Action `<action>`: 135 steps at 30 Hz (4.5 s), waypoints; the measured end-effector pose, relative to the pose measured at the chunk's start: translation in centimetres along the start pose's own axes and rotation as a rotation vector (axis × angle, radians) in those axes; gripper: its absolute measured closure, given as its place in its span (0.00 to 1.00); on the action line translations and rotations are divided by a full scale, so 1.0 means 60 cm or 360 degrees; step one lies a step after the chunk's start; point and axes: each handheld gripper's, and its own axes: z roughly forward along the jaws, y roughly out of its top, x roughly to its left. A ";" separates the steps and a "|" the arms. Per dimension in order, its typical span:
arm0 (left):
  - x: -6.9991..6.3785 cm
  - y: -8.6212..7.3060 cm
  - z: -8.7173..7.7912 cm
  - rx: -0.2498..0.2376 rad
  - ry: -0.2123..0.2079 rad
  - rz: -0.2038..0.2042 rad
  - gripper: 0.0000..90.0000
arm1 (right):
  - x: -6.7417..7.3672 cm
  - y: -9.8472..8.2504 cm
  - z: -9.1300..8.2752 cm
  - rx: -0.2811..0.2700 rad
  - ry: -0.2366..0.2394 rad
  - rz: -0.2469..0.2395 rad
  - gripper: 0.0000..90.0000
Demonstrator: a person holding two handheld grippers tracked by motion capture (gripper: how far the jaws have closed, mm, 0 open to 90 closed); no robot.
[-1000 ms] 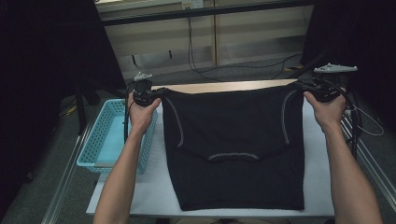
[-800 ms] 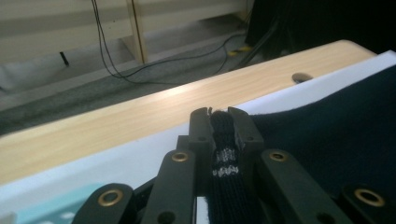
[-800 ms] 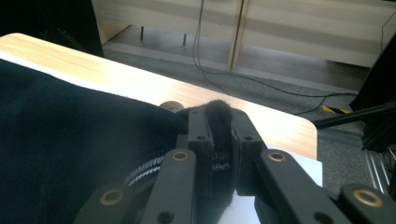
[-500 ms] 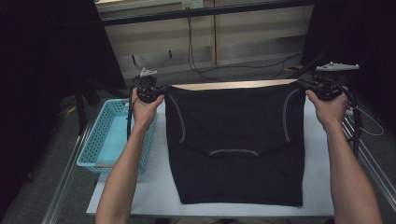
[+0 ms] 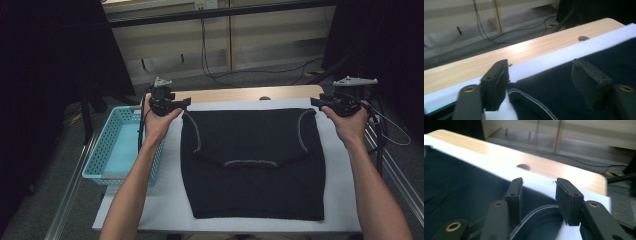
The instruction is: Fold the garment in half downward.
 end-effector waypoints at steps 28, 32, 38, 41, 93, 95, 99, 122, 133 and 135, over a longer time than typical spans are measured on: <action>-0.138 -0.172 -0.008 0.0278 -0.0322 0.0293 0.09 | 0.156 -0.135 -0.032 0.0235 0.0519 -0.0304 0.54; -0.152 -0.191 -0.010 0.0305 -0.0298 0.0366 0.09 | 0.170 -0.158 -0.034 0.0268 0.0547 -0.0370 0.50; -0.180 -0.210 -0.018 0.0249 -0.0320 0.0447 0.10 | 0.188 -0.177 -0.025 0.0378 0.0538 -0.0497 0.44; -0.189 -0.216 -0.010 0.0284 -0.0329 0.0471 0.10 | 0.190 -0.177 -0.018 0.0372 0.0510 -0.0537 0.44; -0.165 -0.207 -0.060 0.0252 -0.0513 0.0338 0.94 | 0.174 -0.164 -0.057 0.0262 0.0605 -0.0412 0.96; -0.168 -0.210 -0.065 0.0265 -0.0528 0.0345 0.94 | 0.176 -0.167 -0.060 0.0276 0.0601 -0.0423 0.96; -0.177 -0.216 -0.069 0.0283 -0.0552 0.0361 0.94 | 0.177 -0.171 -0.071 0.0280 0.0586 -0.0431 0.96; -0.189 -0.240 -0.105 0.0353 -0.0663 0.0315 0.94 | 0.198 -0.189 -0.114 0.0288 0.0620 -0.0467 0.96; -0.198 -0.247 -0.121 0.0373 -0.0658 0.0363 0.94 | 0.207 -0.198 -0.134 0.0289 0.0642 -0.0465 0.96; -0.199 -0.250 -0.123 0.0389 -0.0664 0.0385 0.94 | 0.211 -0.202 -0.137 0.0302 0.0655 -0.0474 0.96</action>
